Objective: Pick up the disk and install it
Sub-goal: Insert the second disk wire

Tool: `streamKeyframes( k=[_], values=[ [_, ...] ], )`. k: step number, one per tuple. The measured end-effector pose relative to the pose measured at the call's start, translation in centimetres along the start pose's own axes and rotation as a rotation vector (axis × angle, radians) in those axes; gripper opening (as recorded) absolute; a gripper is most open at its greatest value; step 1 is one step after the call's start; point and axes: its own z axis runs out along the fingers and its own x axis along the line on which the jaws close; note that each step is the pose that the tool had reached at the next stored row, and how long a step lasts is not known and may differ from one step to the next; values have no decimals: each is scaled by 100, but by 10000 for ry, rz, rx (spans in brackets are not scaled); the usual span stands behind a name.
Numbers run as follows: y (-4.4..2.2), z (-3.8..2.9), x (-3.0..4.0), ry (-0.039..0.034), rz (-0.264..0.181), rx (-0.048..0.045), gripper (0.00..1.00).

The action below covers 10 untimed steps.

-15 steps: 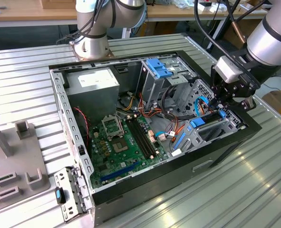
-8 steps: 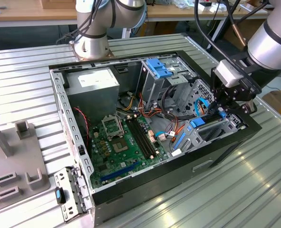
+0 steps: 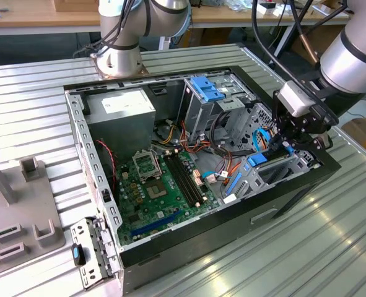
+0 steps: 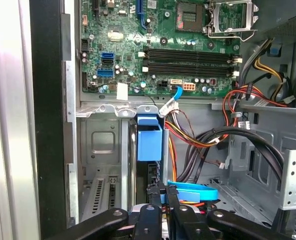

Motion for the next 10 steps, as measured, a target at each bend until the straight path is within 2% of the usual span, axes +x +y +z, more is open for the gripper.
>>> streamKeyframes(
  k=[7, 10],
  values=[
    [-21, 0, 26, 3, -1, 0, 16],
    [-19, 29, 32, 7, 0, 0, 16]
  ],
)
